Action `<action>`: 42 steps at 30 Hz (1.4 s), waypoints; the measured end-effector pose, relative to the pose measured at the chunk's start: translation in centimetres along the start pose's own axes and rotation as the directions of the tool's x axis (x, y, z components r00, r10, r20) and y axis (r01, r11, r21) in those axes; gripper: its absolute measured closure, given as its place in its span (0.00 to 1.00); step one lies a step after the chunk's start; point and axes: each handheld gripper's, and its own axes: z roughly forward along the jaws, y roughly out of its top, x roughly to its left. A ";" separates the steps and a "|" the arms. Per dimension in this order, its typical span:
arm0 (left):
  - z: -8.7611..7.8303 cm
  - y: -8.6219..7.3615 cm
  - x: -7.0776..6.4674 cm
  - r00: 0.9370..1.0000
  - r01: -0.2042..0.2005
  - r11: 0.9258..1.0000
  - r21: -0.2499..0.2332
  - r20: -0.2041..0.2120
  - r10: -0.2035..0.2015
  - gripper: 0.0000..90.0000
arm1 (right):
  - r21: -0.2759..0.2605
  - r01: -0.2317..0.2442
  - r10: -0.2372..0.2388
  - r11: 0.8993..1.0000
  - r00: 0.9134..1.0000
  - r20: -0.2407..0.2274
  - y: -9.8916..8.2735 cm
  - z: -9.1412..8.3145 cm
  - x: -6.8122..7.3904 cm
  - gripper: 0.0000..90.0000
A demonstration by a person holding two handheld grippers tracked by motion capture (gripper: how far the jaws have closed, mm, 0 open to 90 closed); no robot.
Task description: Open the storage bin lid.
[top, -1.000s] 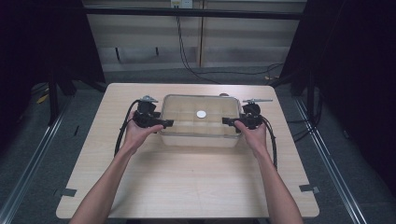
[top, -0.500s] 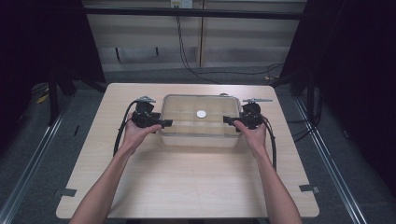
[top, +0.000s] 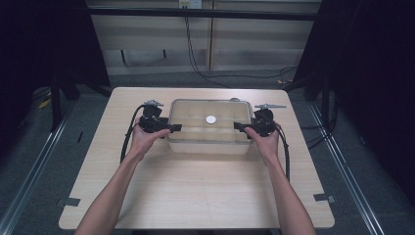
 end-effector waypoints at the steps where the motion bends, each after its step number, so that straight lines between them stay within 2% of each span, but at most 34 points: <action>1: -0.1 0.0 -0.1 1.000 -0.001 1.000 -0.010 -0.004 0.001 0.31 | -0.008 0.005 -0.005 1.000 1.000 0.013 0.0 0.0 0.1 0.14; 3: -0.4 0.0 -0.3 0.999 -0.031 0.999 -0.024 -0.016 0.030 0.35 | -0.010 0.007 -0.007 1.000 1.000 0.012 0.0 0.0 0.1 0.14; 5: -0.7 0.2 -0.2 1.000 -0.025 0.999 -0.032 0.001 0.025 0.35 | -0.011 0.006 -0.006 1.000 1.000 0.013 0.0 0.0 0.1 0.15; 8: -0.3 0.2 -0.4 0.999 -0.041 0.999 0.003 -0.021 0.041 0.33 | -0.009 -0.009 0.009 1.000 1.000 0.004 -0.1 0.0 0.0 0.15; 12: 0.2 0.0 0.5 0.999 0.028 1.000 0.007 0.034 -0.028 0.28 | -0.008 -0.006 0.006 1.000 1.000 0.002 -0.1 0.0 0.0 0.16; 14: 0.4 0.0 0.3 0.999 0.031 1.000 0.002 0.029 -0.031 0.26 | -0.008 -0.007 0.007 1.000 1.000 0.002 -0.1 0.0 0.0 0.15; 15: 0.6 0.0 0.2 0.999 0.030 1.000 0.009 0.044 -0.030 0.21 | -0.011 -0.006 0.006 1.000 1.000 -0.001 -0.1 0.0 0.0 0.15; 18: 0.9 0.0 0.1 0.998 0.042 0.999 0.010 0.046 -0.042 0.21 | -0.014 -0.005 0.004 1.000 1.000 -0.006 -0.2 0.0 -0.1 0.15; 23: 0.4 0.0 0.2 0.999 0.036 0.999 0.005 0.040 -0.037 0.26 | -0.028 -0.008 0.008 1.000 1.000 -0.013 -0.3 0.0 -0.1 0.15; 24: 0.3 0.0 0.2 0.999 0.020 1.000 0.005 0.036 -0.020 0.27 | -0.031 -0.008 0.007 0.999 1.000 -0.010 -0.3 0.0 -0.1 0.15; 26: 0.0 0.1 0.1 0.999 0.017 1.000 -0.014 0.033 -0.017 0.29 | -0.040 -0.009 0.009 0.999 1.000 -0.010 -0.3 -0.1 0.0 0.16; 27: -0.2 0.1 0.1 1.000 0.001 1.000 -0.021 0.024 -0.001 0.31 | -0.043 -0.010 0.010 0.999 1.000 -0.013 -0.2 -0.1 0.0 0.16; 29: -0.3 0.2 0.0 1.000 0.008 0.999 -0.038 0.023 -0.007 0.34 | -0.059 -0.016 0.015 0.998 1.000 -0.020 -0.1 -0.3 0.0 0.15; 35: -0.6 0.0 0.0 1.000 0.001 0.998 -0.063 0.018 0.000 0.39 | -0.081 -0.037 0.033 0.996 0.998 -0.059 -0.1 -0.9 -0.2 0.17; 37: -0.7 -0.1 0.0 1.000 0.006 0.997 -0.071 0.022 -0.005 0.40 | -0.093 -0.058 0.052 0.994 0.996 -0.073 -0.1 -1.1 -0.4 0.18; 42: -0.9 -0.1 0.0 1.000 0.010 0.996 -0.083 0.021 -0.008 0.42 | -0.127 -0.096 0.080 0.987 0.989 -0.123 0.0 -1.9 -0.9 0.28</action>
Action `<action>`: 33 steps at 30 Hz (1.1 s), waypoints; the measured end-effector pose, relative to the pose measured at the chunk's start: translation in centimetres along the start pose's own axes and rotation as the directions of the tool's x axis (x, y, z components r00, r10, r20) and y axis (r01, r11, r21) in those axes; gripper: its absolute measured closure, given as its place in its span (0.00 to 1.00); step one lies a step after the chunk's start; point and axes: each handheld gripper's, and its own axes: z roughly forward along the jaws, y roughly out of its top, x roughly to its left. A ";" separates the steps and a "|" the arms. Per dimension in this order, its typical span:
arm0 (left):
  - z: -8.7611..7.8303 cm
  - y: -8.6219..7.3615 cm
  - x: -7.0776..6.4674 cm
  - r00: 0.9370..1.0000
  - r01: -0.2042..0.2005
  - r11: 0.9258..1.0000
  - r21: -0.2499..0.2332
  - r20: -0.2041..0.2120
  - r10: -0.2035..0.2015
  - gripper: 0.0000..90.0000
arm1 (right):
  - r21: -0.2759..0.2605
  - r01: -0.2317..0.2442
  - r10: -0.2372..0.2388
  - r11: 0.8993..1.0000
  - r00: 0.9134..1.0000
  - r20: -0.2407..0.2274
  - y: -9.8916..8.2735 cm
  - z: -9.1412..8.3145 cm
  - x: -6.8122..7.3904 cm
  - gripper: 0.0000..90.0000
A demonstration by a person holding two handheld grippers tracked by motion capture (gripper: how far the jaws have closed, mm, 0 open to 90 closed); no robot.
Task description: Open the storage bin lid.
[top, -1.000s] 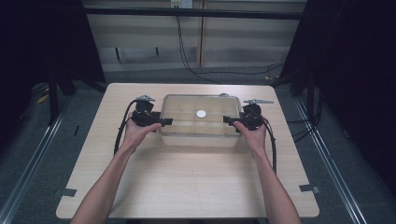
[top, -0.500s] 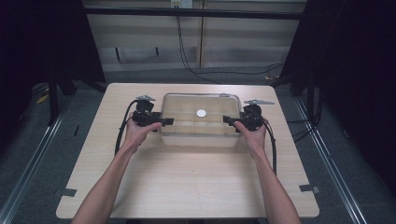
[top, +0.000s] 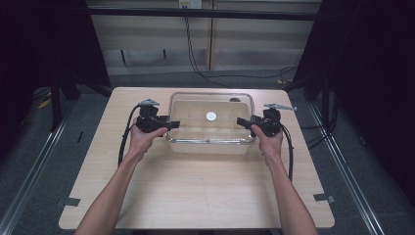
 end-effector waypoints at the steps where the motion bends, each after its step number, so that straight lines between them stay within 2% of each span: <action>1: -0.1 0.0 0.0 1.000 -0.007 1.000 -0.002 -0.002 0.007 0.43 | -0.005 -0.003 0.003 1.000 1.000 -0.014 0.1 -0.2 0.0 0.28; 4: -0.5 0.1 -0.3 1.000 -0.009 1.000 -0.025 -0.014 0.008 0.46 | -0.007 -0.003 0.002 1.000 1.000 -0.016 0.2 -0.4 0.1 0.28; 6: -0.8 0.1 -0.2 1.000 -0.024 0.999 -0.027 -0.015 0.023 0.49 | -0.008 0.000 0.000 1.000 1.000 -0.017 0.3 -0.6 0.2 0.29; 10: -1.3 0.2 -0.3 1.000 -0.024 0.999 -0.045 -0.008 0.024 0.57 | -0.020 0.001 -0.001 1.000 1.000 -0.019 0.4 -0.9 0.5 0.32; 14: -2.0 0.4 -0.4 0.999 -0.046 0.997 -0.057 -0.008 0.045 0.61 | -0.026 0.004 -0.004 1.000 1.000 -0.018 0.5 -1.0 0.5 0.34; 17: -2.4 0.5 -0.6 0.998 -0.057 0.997 -0.060 -0.018 0.056 0.63 | -0.028 0.008 -0.008 1.000 1.000 -0.008 0.6 -1.1 0.7 0.40; 22: -3.0 0.5 -0.5 0.999 -0.053 0.995 -0.079 -0.014 0.052 0.67 | -0.040 0.004 -0.004 0.999 1.000 -0.003 0.7 -1.6 0.7 0.52; 24: -3.2 0.5 -0.7 0.998 -0.057 0.995 -0.078 -0.020 0.056 0.68 | -0.042 -0.003 0.003 0.999 1.000 -0.007 0.8 -1.8 0.7 0.53; 28: -3.5 0.9 -0.8 0.998 -0.067 0.995 -0.069 -0.019 0.066 0.70 | -0.022 0.022 -0.021 1.000 0.999 0.037 1.0 -1.9 1.3 0.53; 33: -4.1 1.1 -1.0 0.996 -0.086 0.994 -0.068 -0.022 0.085 0.73 | -0.036 -0.001 0.001 0.999 1.000 0.011 1.1 -2.4 1.1 0.59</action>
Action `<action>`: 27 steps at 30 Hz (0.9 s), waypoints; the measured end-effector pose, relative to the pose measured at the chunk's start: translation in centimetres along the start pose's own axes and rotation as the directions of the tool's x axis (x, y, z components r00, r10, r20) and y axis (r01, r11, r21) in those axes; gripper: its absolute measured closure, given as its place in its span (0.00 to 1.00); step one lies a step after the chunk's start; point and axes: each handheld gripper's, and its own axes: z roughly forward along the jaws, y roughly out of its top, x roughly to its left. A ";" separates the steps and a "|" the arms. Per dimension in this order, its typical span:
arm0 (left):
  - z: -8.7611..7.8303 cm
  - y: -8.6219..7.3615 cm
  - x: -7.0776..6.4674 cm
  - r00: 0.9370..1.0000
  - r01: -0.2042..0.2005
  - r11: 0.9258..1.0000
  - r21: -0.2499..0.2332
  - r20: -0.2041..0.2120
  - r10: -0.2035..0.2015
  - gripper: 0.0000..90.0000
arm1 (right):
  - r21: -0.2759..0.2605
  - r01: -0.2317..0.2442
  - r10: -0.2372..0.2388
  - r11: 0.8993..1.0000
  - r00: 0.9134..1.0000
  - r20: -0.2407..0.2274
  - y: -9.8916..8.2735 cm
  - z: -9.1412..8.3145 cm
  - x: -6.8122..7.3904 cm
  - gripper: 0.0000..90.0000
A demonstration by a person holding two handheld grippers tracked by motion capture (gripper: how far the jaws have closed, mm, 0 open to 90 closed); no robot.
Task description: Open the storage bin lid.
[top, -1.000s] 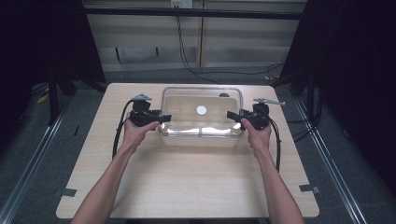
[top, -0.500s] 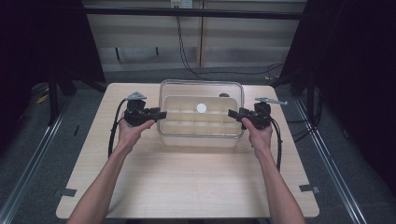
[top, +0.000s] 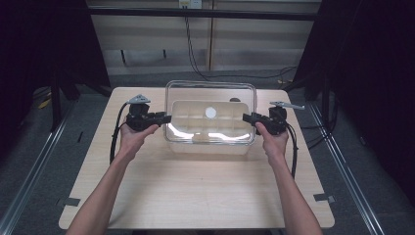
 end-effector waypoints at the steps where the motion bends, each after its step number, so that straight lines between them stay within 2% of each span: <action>1: -0.1 0.0 0.0 1.000 0.005 1.000 -0.003 0.006 -0.005 0.74 | -0.001 -0.003 0.003 1.000 1.000 -0.005 0.1 -0.1 0.0 0.60; 7: -0.7 0.0 -0.2 1.000 -0.012 1.000 -0.017 0.018 0.012 0.78 | -0.011 -0.011 0.010 1.000 0.999 -0.031 0.5 -1.1 0.1 0.66; 13: -1.4 -0.2 -0.6 1.000 -0.004 0.999 -0.039 0.027 0.005 0.80 | -0.022 -0.005 0.004 1.000 0.999 -0.036 0.5 -1.7 0.4 0.68; 17: -1.8 -0.3 -0.8 1.000 -0.009 0.999 -0.043 0.018 0.010 0.82 | -0.041 -0.017 0.015 0.999 0.998 -0.059 0.6 -2.1 0.6 0.71; 20: -2.2 -0.4 -1.2 1.000 -0.016 0.999 -0.046 0.003 0.016 0.83 | -0.052 -0.010 0.006 0.999 0.998 -0.063 0.6 -2.3 0.9 0.71; 27: -2.9 -0.9 -1.5 1.000 -0.027 0.999 -0.047 0.007 0.028 0.83 | -0.050 -0.001 -0.002 0.999 0.998 -0.058 0.4 -2.9 1.6 0.71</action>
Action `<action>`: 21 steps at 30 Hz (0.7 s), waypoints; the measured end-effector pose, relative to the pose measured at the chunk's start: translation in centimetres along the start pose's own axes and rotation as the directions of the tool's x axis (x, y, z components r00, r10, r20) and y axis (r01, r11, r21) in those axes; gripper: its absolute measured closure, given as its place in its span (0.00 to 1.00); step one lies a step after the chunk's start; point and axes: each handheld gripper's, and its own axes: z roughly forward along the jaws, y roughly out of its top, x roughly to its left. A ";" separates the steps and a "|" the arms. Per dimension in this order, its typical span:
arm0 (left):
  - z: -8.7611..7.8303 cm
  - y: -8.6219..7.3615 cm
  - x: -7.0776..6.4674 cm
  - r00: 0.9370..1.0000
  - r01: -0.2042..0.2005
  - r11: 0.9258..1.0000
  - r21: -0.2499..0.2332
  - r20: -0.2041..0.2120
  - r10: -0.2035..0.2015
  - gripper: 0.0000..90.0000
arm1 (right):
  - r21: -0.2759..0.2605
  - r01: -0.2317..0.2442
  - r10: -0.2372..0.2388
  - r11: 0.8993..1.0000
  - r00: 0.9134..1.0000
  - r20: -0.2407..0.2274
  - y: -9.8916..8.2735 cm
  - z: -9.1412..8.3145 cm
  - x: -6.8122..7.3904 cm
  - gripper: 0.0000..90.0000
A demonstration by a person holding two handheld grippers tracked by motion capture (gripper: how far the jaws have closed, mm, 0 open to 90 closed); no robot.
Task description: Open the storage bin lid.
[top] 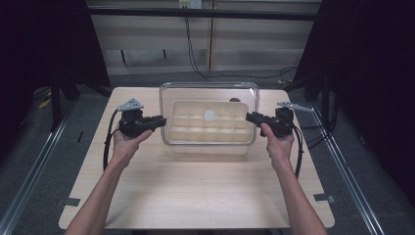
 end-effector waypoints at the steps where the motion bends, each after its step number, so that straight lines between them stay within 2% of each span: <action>1: -0.1 0.0 -0.1 1.000 0.001 1.000 0.000 0.001 -0.001 0.83 | 0.002 0.003 -0.003 1.000 1.000 -0.003 0.0 -0.1 0.1 0.71; 10: -1.0 -0.3 -0.9 1.000 -0.018 1.000 0.001 0.022 0.018 0.84 | -0.003 0.011 -0.011 1.000 1.000 -0.012 -0.4 -1.1 0.6 0.71; 21: -0.9 -1.5 -1.9 1.000 -0.013 1.000 0.019 0.029 0.012 0.83 | -0.006 0.037 -0.037 0.999 0.999 -0.005 -1.2 -2.4 1.1 0.72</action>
